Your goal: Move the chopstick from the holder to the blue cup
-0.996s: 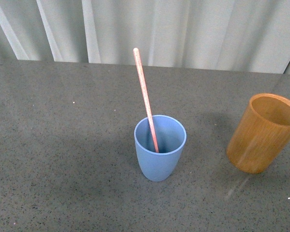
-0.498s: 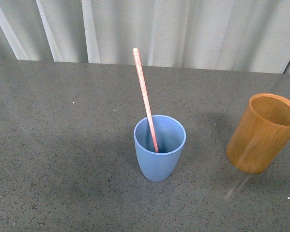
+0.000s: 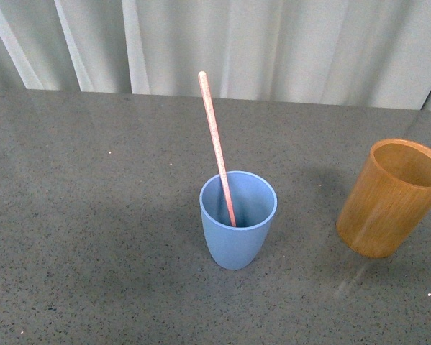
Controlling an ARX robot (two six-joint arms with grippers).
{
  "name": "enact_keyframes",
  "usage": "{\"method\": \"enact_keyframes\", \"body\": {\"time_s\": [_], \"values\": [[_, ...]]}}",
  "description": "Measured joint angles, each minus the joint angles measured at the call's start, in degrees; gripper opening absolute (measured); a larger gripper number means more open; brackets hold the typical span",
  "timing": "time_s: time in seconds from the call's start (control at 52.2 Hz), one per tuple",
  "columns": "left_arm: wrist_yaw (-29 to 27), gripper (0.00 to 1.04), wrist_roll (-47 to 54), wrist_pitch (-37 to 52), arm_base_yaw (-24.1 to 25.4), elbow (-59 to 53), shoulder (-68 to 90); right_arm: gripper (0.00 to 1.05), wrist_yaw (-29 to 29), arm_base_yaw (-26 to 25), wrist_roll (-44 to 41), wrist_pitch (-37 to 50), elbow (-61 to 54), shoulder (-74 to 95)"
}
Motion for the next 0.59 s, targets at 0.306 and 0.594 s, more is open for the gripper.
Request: {"method": "enact_keyframes", "body": {"time_s": [0.306, 0.594], "values": [[0.00, 0.98, 0.00, 0.00, 0.00, 0.00, 0.00, 0.95, 0.00, 0.00, 0.02, 0.00, 0.00, 0.00], [-0.02, 0.98, 0.00, 0.00, 0.00, 0.00, 0.00, 0.95, 0.00, 0.00, 0.00, 0.00, 0.00, 0.00]]}}
